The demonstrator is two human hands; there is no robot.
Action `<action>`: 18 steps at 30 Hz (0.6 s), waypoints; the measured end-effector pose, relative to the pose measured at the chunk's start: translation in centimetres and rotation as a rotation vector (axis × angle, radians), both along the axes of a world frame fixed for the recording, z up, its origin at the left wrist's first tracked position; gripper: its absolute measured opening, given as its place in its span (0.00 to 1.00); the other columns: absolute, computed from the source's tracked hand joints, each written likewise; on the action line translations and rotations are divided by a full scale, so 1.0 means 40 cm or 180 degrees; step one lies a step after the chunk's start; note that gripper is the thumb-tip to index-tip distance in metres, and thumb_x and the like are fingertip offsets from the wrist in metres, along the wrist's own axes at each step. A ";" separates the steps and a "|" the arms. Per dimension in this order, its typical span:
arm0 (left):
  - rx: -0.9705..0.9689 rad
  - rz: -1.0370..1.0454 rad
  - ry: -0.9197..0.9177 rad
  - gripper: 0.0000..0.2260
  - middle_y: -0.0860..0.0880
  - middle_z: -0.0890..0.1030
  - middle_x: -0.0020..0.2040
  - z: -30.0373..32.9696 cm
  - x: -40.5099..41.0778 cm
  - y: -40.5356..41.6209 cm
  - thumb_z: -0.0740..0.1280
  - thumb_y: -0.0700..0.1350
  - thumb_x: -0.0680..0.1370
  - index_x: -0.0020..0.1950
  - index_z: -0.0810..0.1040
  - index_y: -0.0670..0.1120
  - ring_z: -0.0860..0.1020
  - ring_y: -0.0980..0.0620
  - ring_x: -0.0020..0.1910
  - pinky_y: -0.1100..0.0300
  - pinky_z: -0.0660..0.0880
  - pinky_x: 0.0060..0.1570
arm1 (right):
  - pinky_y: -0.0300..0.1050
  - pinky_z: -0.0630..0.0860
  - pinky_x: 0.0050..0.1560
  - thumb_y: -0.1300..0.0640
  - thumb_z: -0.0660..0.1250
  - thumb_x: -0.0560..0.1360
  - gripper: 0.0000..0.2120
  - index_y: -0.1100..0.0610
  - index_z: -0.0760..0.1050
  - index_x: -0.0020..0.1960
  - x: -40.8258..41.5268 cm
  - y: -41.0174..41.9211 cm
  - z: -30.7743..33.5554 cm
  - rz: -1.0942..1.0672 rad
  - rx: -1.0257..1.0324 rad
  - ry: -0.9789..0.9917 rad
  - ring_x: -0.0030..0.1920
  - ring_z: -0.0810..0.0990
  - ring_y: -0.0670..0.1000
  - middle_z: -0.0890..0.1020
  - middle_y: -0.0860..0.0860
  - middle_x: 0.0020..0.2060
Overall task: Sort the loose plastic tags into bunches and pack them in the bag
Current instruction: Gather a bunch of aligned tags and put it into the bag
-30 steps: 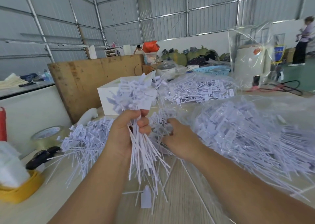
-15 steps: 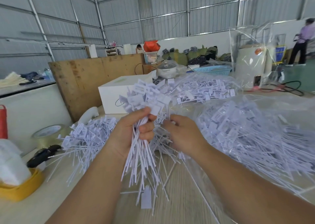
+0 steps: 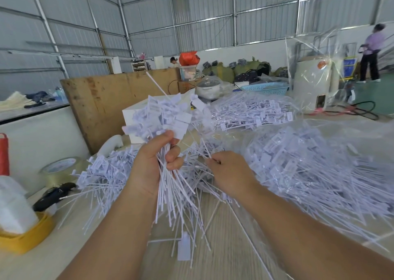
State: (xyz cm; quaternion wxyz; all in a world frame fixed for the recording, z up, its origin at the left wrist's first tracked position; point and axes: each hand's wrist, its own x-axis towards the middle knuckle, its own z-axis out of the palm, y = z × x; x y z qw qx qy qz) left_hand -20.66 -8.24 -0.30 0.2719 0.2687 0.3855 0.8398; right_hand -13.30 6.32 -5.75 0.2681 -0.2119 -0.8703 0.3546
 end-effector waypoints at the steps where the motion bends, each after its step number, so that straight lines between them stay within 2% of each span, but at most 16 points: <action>1: -0.0012 0.0027 -0.0004 0.03 0.51 0.74 0.30 -0.001 0.001 0.001 0.65 0.40 0.69 0.39 0.70 0.44 0.65 0.59 0.19 0.68 0.60 0.18 | 0.41 0.57 0.25 0.54 0.61 0.80 0.24 0.55 0.60 0.27 0.000 -0.001 0.000 -0.0005 -0.0009 -0.0012 0.23 0.62 0.46 0.64 0.47 0.22; 6: -0.0097 0.0312 0.0073 0.06 0.51 0.74 0.28 -0.008 0.000 0.008 0.66 0.41 0.68 0.42 0.71 0.41 0.66 0.58 0.20 0.68 0.61 0.18 | 0.40 0.57 0.26 0.54 0.62 0.80 0.24 0.55 0.60 0.27 0.001 -0.003 -0.001 -0.0025 0.0037 -0.0043 0.23 0.63 0.47 0.64 0.47 0.21; 10: -0.0075 0.0562 0.0085 0.04 0.50 0.75 0.32 -0.010 -0.005 0.004 0.67 0.41 0.68 0.40 0.74 0.43 0.66 0.57 0.21 0.67 0.62 0.20 | 0.40 0.61 0.28 0.54 0.62 0.80 0.24 0.54 0.62 0.26 0.003 -0.010 0.002 -0.0024 0.0089 -0.0089 0.23 0.66 0.47 0.66 0.47 0.21; 14: -0.0125 0.0825 0.0162 0.04 0.50 0.76 0.33 -0.017 -0.014 -0.001 0.67 0.38 0.75 0.40 0.76 0.42 0.66 0.56 0.22 0.66 0.63 0.21 | 0.42 0.69 0.31 0.54 0.61 0.80 0.22 0.54 0.65 0.27 0.006 -0.019 0.003 -0.0030 0.0055 -0.0154 0.26 0.71 0.51 0.71 0.49 0.24; 18: -0.0144 0.0844 0.0113 0.08 0.50 0.76 0.34 -0.018 -0.018 -0.005 0.65 0.38 0.78 0.39 0.77 0.43 0.66 0.56 0.23 0.66 0.64 0.21 | 0.41 0.68 0.31 0.55 0.60 0.80 0.21 0.54 0.66 0.29 0.009 -0.024 0.005 -0.0066 0.0135 -0.0283 0.27 0.71 0.50 0.72 0.49 0.26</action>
